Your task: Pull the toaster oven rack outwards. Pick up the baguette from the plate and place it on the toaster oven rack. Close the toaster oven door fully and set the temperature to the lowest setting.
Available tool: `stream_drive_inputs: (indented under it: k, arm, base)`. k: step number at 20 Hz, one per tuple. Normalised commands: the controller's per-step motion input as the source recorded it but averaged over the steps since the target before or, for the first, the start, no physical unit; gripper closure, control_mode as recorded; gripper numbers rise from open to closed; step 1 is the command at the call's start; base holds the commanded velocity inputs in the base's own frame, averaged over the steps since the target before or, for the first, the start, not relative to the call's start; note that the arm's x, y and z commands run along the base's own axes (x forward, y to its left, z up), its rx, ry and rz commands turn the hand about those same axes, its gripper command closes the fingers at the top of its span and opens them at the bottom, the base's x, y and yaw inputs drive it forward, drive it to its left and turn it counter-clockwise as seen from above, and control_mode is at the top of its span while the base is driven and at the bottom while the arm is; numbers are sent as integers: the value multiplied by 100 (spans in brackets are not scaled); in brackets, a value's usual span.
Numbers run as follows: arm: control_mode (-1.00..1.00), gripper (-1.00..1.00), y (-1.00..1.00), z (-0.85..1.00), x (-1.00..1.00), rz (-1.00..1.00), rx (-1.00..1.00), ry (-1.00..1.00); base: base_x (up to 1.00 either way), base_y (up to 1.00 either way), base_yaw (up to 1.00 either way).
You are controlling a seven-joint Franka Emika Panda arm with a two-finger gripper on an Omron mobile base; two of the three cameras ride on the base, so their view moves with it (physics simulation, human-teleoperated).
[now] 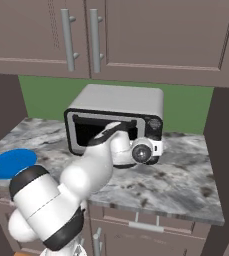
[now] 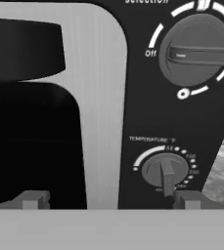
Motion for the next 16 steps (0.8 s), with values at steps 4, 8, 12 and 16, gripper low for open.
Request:
stream_drive_inputs:
  k: [4, 8, 12, 16]
  arm:
    - [-100, -100, 0, -18, 0, 0, 0, -21]
    - [-100, -100, 0, -4, 0, 0, 0, -8]
    - [-100, -100, 0, -3, 0, 0, 0, 0]
    - [-100, -100, -3, -7, 0, 0, 0, 0]
  base:
    - [0, 0, 0]
    - [0, 0, 0]
    - [0, 0, 0]
    - [0, 0, 0]
